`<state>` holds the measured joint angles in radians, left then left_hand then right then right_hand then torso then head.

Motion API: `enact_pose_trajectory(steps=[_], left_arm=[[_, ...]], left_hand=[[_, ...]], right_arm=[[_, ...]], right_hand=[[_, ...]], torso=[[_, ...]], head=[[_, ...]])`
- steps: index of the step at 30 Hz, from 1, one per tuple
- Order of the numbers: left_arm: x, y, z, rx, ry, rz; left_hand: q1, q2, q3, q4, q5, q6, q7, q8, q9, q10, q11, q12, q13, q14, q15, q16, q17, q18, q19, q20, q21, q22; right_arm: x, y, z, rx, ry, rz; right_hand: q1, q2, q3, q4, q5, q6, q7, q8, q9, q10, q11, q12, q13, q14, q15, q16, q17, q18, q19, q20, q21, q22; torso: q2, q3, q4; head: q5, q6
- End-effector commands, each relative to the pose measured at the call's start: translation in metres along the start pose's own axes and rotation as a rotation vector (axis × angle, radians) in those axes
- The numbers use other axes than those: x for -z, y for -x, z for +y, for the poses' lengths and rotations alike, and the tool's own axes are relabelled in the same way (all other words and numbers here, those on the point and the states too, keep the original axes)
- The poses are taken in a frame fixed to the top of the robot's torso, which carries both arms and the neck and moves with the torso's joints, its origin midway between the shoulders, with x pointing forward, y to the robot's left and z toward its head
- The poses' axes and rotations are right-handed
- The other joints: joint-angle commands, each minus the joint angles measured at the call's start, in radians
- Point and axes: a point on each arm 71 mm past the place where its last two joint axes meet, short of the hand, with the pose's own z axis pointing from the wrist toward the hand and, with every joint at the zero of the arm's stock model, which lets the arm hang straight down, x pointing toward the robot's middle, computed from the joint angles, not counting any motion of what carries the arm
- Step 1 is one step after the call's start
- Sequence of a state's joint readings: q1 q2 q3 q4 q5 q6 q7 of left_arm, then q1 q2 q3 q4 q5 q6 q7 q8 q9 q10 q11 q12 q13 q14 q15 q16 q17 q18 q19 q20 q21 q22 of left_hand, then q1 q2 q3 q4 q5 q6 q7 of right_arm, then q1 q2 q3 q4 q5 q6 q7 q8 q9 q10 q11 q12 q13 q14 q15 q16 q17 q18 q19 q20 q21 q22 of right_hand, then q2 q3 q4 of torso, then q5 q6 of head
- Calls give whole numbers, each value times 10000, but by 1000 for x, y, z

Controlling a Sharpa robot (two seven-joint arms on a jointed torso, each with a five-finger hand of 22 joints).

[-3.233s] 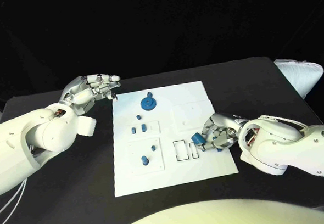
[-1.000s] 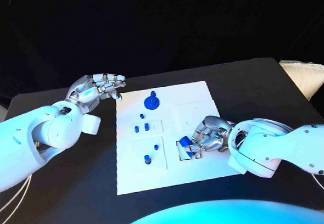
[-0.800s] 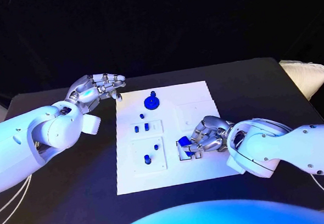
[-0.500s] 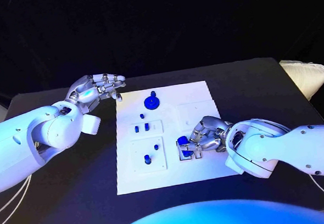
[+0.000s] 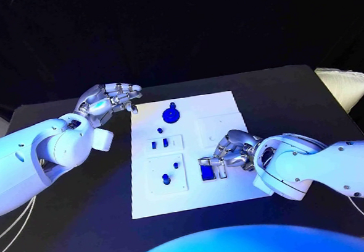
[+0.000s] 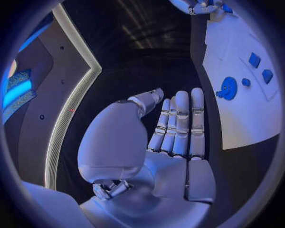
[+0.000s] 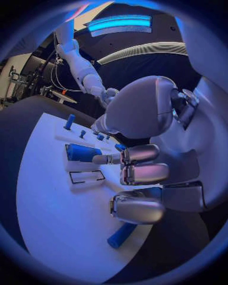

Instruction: Assemble the parts on the task board

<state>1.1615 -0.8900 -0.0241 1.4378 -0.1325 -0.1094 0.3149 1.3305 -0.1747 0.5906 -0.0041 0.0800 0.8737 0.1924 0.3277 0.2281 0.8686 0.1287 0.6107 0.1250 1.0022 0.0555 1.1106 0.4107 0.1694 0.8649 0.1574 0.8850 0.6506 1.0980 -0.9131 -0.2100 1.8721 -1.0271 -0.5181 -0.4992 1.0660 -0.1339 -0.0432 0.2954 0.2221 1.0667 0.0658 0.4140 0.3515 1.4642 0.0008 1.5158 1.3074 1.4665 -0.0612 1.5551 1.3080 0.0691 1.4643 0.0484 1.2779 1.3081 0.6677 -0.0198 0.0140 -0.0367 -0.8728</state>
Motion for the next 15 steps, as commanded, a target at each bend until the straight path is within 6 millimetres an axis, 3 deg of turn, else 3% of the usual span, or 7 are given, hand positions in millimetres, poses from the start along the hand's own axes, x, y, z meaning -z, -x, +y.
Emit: enact_pose_trajectory(steps=[1, 10, 15], left_arm=[[0, -2, -1, 60, -49, 165], [0, -2, -1, 59, -47, 161], [0, -2, -1, 54, -56, 148]], left_hand=[[-32, 29, -61, 4, -20, -68, -26, 35, -13, -87, 9, -20, -11, -50, 36, -48, -11, 145, 97, -5, -32, -13], [-32, 29, -61, 4, -20, -68, -26, 35, -13, -87, 9, -20, -11, -50, 36, -48, -11, 145, 97, -5, -32, -13], [-24, 29, -65, 6, -20, -75, -29, 42, -14, -102, 8, -23, -19, -52, 36, -47, -16, 146, 105, -6, -44, -22]], right_arm=[[0, 0, 1, 81, 141, -52], [1, 2, 0, 61, 309, -148], [5, 5, 1, -247, 951, -276]], right_hand=[[20, 158, -81, -11, -13, -69, 15, 62, 3, 779, -67, -16, 2242, 991, -60, 65, 2388, -163, 273, -65, -32, 1925], [245, 354, -194, -27, 326, -98, 13, 91, 4, 780, -68, -19, 2247, 991, -62, 65, 2390, -163, 274, -66, -34, 1925], [961, 573, -152, -72, 450, -237, 44, 69, -25, 709, -44, -160, 2164, 981, -44, 46, 2345, -139, 232, -56, -180, 1892]], torso=[[-3, 3, 5], [-8, 4, 0], [-8, 11, 10]], head=[[-4, 2], [-18, 2], [-48, 2]])
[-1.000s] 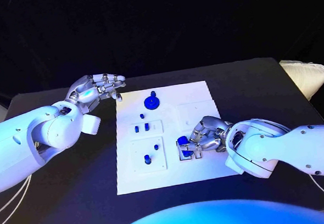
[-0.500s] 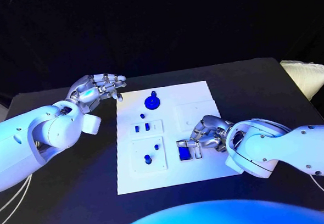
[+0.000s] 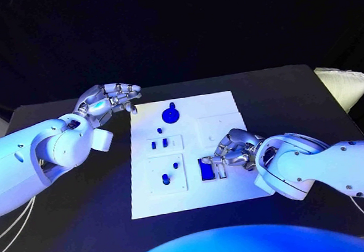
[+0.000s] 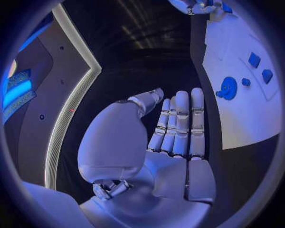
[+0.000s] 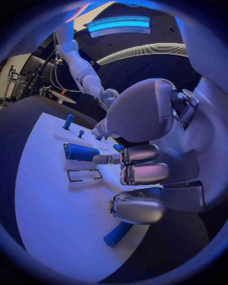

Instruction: Assemble the parts on the task board

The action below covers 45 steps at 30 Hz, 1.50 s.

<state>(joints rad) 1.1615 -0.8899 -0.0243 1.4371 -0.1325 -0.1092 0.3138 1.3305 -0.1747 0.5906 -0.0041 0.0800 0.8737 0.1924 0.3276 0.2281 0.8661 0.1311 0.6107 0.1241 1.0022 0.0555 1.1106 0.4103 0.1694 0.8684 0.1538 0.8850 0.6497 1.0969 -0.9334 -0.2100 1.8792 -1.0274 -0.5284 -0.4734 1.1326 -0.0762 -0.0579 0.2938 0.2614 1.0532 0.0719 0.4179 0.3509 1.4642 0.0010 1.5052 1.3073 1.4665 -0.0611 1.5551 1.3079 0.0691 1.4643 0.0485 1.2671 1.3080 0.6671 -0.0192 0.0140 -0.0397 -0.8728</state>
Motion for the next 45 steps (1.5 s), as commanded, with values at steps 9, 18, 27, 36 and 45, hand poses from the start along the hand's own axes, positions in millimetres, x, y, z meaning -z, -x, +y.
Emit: enact_pose_trajectory(steps=[9, 18, 27, 36, 45], left_arm=[[0, -1, -1, 30, -144, 75], [-1, -3, -2, 39, -295, 80], [0, -3, 0, 60, -314, 79], [1, -2, 2, 83, -268, 91], [2, -2, 3, 87, -230, 93]], left_hand=[[-24, 29, -65, 6, -20, -75, -29, 42, -14, -78, -16, -23, -10, -52, 36, -47, -12, 146, 70, 30, -44, -13], [-14, 35, -64, 5, -18, -76, -32, 48, -15, -74, -19, -18, -13, -51, 34, -45, -15, 147, 76, 29, -51, -18], [-15, 31, -68, 6, -19, -76, -32, 50, -14, -70, -20, -15, -13, -51, 34, -44, -16, 147, 77, 29, -53, -20], [-15, 31, -68, 6, -19, -76, -32, 50, -14, -70, -20, -15, -13, -51, 34, -44, -16, 147, 77, 29, -53, -20], [-15, 31, -68, 6, -19, -76, -32, 50, -14, -70, -20, -15, -13, -51, 34, -44, -16, 147, 77, 29, -53, -20]], right_arm=[[18, 29, -6, -656, 1790, -671], [31, 77, -48, 143, 988, -1506], [38, 87, -73, 1763, -107, -1441], [37, 66, -81, 2394, -605, -1043], [33, 50, -79, 2626, -561, -737]], right_hand=[[2279, -173, 311, -199, -244, -466, 121, -123, -157, 685, 63, -71, 2172, 961, 38, 8, 2262, -97, 146, 7, -345, 1832], [2781, -437, 510, -167, -304, -708, 280, -355, -300, 764, 199, 89, 2277, 989, 153, 59, 2387, -139, 206, 96, -125, 1887], [2251, -698, 404, -5, -286, -475, 261, -367, -340, 751, 199, 62, 2262, 999, 170, 79, 2436, -153, 233, 136, -14, 1914], [1699, -748, 339, 7, -198, -232, 170, -299, -331, 729, 126, 8, 2230, 998, 118, 77, 2432, -154, 241, 106, 15, 1920], [1575, -757, 320, 4, -208, -127, 127, -246, -314, 734, 92, 13, 2234, 997, 90, 75, 2428, -155, 243, 87, 22, 1921]], torso=[[-22, -3, -14], [-9, -8, -6], [-12, 13, -11], [8, -8, 9], [0, -17, 16]], head=[[-123, 2], [-324, 2], [-467, 2], [-517, 2], [-509, 2]])
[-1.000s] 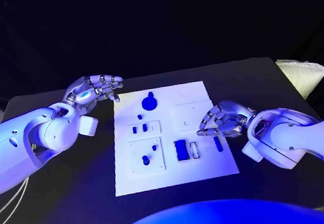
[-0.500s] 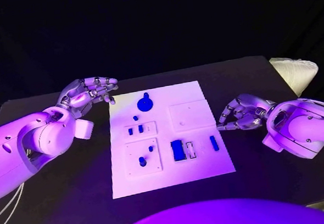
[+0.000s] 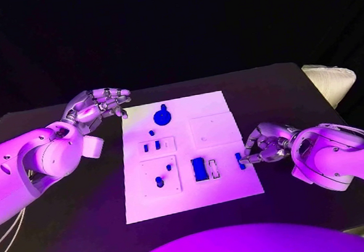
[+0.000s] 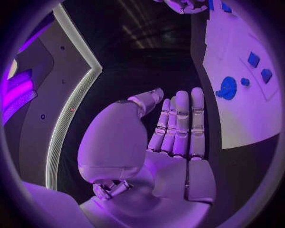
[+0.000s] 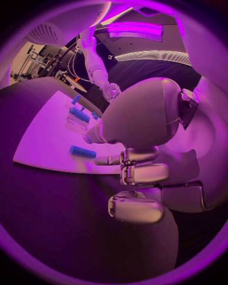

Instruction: Assemble the parts on the task board

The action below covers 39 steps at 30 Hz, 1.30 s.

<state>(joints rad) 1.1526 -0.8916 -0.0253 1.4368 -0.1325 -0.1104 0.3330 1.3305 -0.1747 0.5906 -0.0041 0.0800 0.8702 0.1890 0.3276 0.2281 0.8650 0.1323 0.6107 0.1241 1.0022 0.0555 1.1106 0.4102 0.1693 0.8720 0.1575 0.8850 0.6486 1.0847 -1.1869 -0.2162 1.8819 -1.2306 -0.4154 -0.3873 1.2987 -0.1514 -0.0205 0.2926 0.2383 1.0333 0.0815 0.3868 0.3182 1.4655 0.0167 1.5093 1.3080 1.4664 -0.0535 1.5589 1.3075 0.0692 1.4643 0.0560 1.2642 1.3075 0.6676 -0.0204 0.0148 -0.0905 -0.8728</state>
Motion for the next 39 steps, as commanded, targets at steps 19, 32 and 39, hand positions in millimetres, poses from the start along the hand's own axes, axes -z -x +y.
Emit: enact_pose_trajectory(steps=[19, 32, 39], left_arm=[[1, -1, -1, 68, -77, 141], [2, 0, -1, 75, -40, 161], [2, -1, -1, 79, -28, 171]], left_hand=[[-16, 31, -68, 6, -19, -41, 2, 50, -14, -58, -31, -15, -13, -51, 34, -44, -15, 147, 42, -8, -53, -9], [-28, 31, -87, 26, -21, -41, -1, 67, -14, -50, -34, -2, -21, -48, 33, -37, -21, 147, 56, -9, -74, -25], [-34, 33, -91, 34, -21, -43, 0, 71, -14, -52, -33, -1, -24, -48, 33, -36, -24, 146, 60, -8, -80, -30]], right_arm=[[-14, -26, 11, 1546, 158, 148], [-21, -41, 24, 2263, 475, 28], [-22, -42, 28, 2211, 566, -80]], right_hand=[[417, -95, 141, -42, 205, 126, -35, 95, 13, 735, -133, -15, 2239, 1003, -55, 45, 2455, -166, 258, -56, 97, 1937], [1497, -326, 1325, -39, 1222, 214, -47, -51, -135, 714, -158, -62, 2222, 1003, -80, 45, 2459, -170, 258, -95, 103, 1940], [1420, -471, 2059, -58, 1990, 289, -66, -80, -175, 727, -178, -41, 2239, 1008, -98, 52, 2478, -173, 266, -109, 127, 1945]], torso=[[1, 2, -8], [4, 5, -2], [-6, -4, -3]], head=[[27, 2], [8, 2], [48, 2]])
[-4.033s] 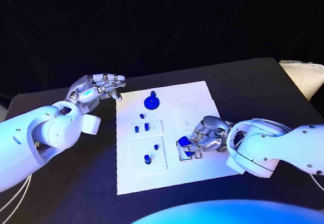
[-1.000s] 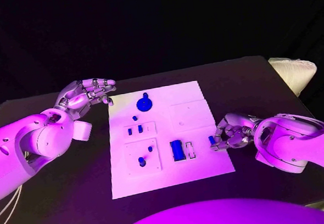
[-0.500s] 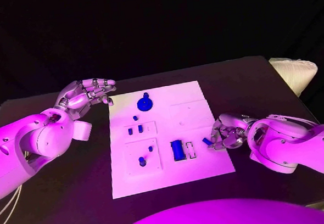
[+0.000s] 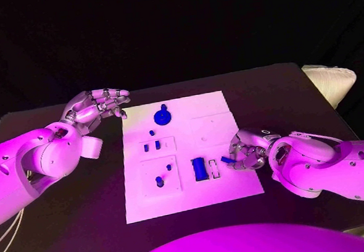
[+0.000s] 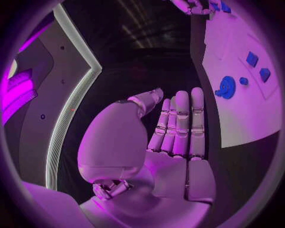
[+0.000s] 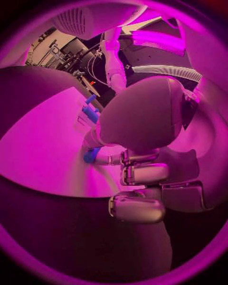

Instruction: Assemble the parts on the task board

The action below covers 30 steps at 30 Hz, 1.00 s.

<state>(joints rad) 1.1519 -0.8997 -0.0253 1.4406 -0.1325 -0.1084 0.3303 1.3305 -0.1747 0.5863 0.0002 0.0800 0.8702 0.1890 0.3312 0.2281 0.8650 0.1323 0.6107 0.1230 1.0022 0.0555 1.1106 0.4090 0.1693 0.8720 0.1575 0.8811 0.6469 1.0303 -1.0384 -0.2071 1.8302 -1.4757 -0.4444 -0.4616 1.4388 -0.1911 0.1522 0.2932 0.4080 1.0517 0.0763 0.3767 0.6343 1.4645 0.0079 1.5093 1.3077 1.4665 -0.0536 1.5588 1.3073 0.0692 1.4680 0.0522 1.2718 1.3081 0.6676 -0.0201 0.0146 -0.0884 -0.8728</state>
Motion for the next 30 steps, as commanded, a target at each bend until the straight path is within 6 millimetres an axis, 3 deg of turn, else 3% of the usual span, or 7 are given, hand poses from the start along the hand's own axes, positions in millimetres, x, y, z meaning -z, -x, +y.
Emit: enact_pose_trajectory(steps=[1, 4, 6, 14, 21, 30], left_arm=[[0, -3, -1, 82, -66, 193], [0, -3, -1, 80, -64, 186], [0, -2, -1, 79, -62, 183], [0, -3, -1, 82, -43, 195], [-1, -3, 0, 85, -32, 205], [-1, -4, 0, 90, -34, 220]], left_hand=[[-34, 33, -48, -9, -21, -44, -1, 35, -14, -53, -33, -1, -13, -48, 33, -37, -11, 146, 61, -8, -41, -12], [-34, 33, -48, -9, -21, -44, -1, 35, -14, -53, -33, -1, -13, -48, 33, -37, -11, 146, 61, -8, -41, -12], [-34, 33, -48, -9, -21, -44, -1, 35, -14, -53, -33, -1, -13, -48, 33, -37, -11, 146, 61, -8, -41, -12], [-34, 33, -48, -9, -21, -44, -1, 35, -14, -53, -33, -1, -13, -48, 33, -37, -11, 146, 61, -8, -41, -12], [-34, 33, -48, -9, -21, -44, -1, 35, -14, -53, -33, -1, -13, -48, 33, -37, -11, 146, 61, -8, -41, -12], [-34, 33, -48, -9, -21, -44, -1, 35, -14, -53, -33, -1, -13, -48, 33, -37, -11, 146, 61, -8, -41, -12]], right_arm=[[1, -11, -6, 386, -437, 415], [3, -10, -5, 192, -410, 283], [4, -10, -4, -45, -401, 223], [12, -2, 4, -1417, -358, 112], [17, 11, 15, -2590, -162, 27], [12, 9, 21, -3145, -286, 452]], right_hand=[[7, -104, 460, -70, 405, 117, -18, 24, -3336, 738, -94, -41, 2243, 1009, -101, 55, 2485, -173, 228, -75, 50, 1940], [-97, -220, 1071, -95, 1158, 165, -43, 71, -3308, 769, -120, 15, 2279, 1014, -125, 65, 2509, -181, 244, -98, 101, 1951], [-163, -288, 1447, -133, 1419, 179, -59, 120, -3271, 788, -138, 47, 2299, 1017, -139, 71, 2523, -190, 259, -111, 156, 1963], [-508, -398, 2513, -247, 1611, 149, -90, 292, -3119, 861, -170, 178, 2380, 1043, -169, 120, 2635, -223, 315, -142, 358, 2008], [-656, -456, 2679, -307, 1541, 132, -96, 351, -3065, 880, -171, 216, 2403, 1043, -169, 120, 2635, -233, 329, -143, 416, 2020], [-1020, -517, 2829, -319, 1327, 88, -96, 423, -2994, 893, -168, 239, 2417, 1043, -166, 120, 2635, -233, 326, -142, 421, 2019]], torso=[[-6, -4, 0], [-8, -4, 1], [-10, -4, 3], [-5, 2, -6], [-5, 0, -8], [-3, -5, -4]], head=[[30, 2], [32, 2], [38, 2], [37, 2], [19, 2], [-2, 2]])
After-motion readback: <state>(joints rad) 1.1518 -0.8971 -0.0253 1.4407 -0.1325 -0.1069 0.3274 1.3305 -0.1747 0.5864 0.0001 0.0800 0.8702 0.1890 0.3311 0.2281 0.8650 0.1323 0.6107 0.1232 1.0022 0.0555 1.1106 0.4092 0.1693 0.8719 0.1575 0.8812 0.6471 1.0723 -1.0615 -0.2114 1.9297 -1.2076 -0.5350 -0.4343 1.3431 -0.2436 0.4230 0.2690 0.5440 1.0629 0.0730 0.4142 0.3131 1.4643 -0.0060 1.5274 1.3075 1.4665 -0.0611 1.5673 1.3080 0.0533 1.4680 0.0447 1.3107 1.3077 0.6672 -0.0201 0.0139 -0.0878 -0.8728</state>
